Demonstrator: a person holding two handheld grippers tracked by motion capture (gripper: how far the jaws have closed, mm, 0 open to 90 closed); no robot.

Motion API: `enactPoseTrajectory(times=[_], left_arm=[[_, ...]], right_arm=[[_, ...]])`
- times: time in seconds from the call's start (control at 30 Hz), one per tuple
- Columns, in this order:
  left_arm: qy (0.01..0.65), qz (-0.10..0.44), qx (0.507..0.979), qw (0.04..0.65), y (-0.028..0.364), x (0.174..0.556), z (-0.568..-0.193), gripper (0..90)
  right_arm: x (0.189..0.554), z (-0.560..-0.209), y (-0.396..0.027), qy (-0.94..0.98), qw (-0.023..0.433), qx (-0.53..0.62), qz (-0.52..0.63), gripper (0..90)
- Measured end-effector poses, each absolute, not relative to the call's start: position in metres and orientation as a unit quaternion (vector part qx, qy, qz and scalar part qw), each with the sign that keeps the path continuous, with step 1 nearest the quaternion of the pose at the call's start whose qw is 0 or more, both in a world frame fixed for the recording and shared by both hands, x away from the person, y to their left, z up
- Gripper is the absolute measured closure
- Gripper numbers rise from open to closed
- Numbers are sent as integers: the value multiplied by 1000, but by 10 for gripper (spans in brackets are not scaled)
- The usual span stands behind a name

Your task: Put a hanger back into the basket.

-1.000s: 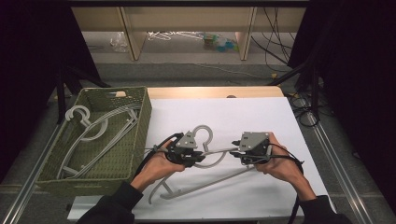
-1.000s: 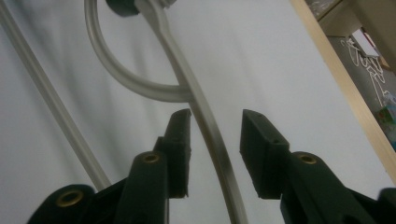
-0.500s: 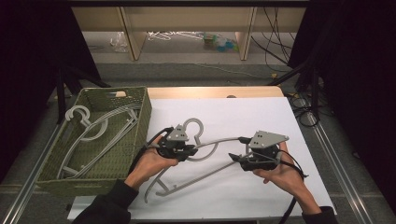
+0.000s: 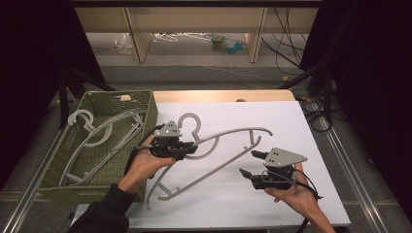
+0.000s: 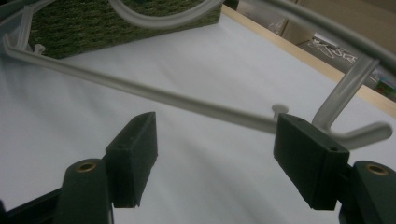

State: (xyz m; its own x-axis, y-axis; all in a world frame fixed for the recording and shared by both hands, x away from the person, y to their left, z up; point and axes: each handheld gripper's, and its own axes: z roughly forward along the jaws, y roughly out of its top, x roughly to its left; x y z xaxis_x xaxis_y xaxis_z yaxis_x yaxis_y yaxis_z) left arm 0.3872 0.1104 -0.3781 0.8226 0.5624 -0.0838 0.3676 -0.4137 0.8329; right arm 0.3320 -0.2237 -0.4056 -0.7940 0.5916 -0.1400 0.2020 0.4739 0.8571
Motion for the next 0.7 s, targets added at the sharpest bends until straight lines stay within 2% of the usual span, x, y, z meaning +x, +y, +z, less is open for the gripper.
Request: enactPoseTrajectory(times=[0.7], left_arm=[[299,76,802,512,128,389,-351,810]], right_arm=[[321,-418,-223,826,184,257,467,259]])
